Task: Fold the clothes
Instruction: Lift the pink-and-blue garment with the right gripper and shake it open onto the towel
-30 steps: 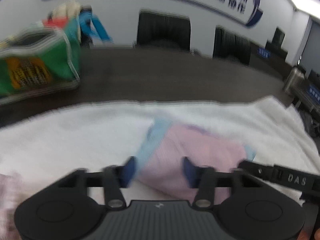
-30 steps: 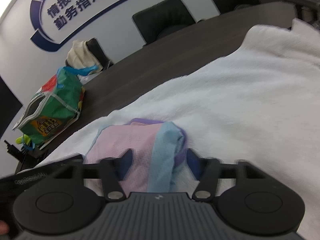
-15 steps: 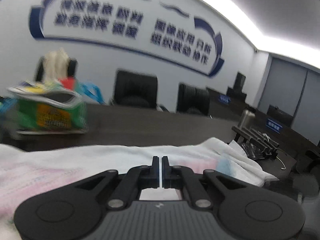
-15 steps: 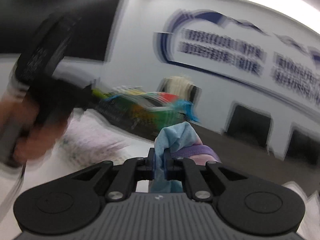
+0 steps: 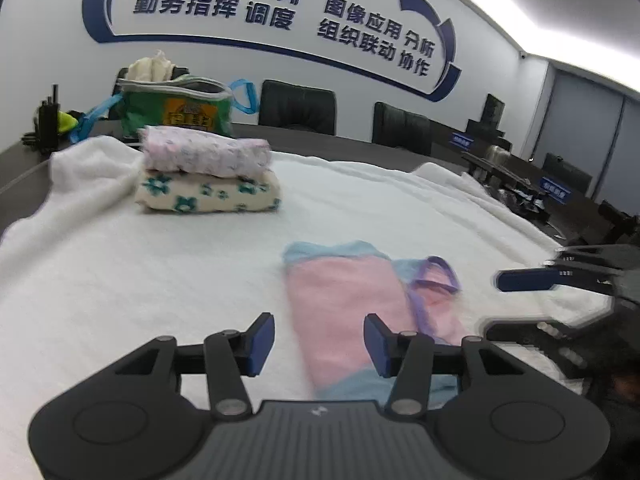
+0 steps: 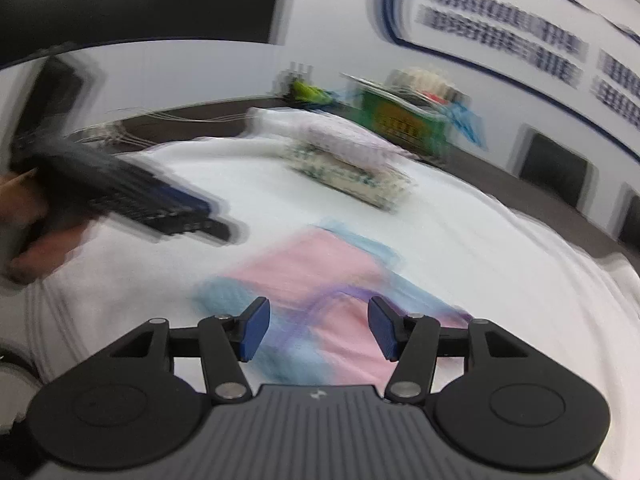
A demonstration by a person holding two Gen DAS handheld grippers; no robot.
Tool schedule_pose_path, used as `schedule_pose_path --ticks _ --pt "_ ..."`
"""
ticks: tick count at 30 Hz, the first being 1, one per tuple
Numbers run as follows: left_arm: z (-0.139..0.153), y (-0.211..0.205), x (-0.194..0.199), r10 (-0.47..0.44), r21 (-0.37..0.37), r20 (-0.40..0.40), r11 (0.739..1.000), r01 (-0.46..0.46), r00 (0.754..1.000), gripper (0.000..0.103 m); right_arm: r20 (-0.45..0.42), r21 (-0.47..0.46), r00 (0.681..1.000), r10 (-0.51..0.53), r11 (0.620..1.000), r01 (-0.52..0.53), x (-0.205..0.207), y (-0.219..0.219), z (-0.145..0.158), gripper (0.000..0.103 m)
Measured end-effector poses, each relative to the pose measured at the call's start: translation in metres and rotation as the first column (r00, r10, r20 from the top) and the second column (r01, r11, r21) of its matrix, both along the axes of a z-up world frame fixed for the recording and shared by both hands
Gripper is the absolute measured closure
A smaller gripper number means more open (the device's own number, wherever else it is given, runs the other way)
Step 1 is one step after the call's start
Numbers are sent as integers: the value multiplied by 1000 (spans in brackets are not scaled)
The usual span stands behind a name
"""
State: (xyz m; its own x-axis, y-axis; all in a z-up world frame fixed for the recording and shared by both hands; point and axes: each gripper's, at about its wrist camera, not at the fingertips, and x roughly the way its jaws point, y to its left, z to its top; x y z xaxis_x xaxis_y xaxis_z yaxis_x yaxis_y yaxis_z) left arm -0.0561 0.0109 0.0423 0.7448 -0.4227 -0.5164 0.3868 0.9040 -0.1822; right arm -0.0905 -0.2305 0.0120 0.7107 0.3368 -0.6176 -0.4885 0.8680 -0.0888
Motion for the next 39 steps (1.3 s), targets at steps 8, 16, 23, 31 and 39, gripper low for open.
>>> schedule_pose_path --ticks 8,16,23,31,39 --pt "-27 -49 -25 -182 277 126 950 141 975 44 -56 84 998 -36 996 41 -7 9 -45 96" --pt "-34 -110 -25 -263 396 159 900 182 952 27 -86 444 942 -326 834 329 -21 -79 -20 97" --pt "-16 -69 -3 -74 137 71 989 63 995 90 -104 517 909 -403 759 396 -33 -98 -31 101" --pt "3 64 -38 460 -227 19 867 -444 888 103 -15 601 908 -419 722 343 -26 -105 -1 101" --pt "48 5 -43 205 -220 161 961 -168 965 62 193 581 920 -342 795 174 13 -106 112 101"
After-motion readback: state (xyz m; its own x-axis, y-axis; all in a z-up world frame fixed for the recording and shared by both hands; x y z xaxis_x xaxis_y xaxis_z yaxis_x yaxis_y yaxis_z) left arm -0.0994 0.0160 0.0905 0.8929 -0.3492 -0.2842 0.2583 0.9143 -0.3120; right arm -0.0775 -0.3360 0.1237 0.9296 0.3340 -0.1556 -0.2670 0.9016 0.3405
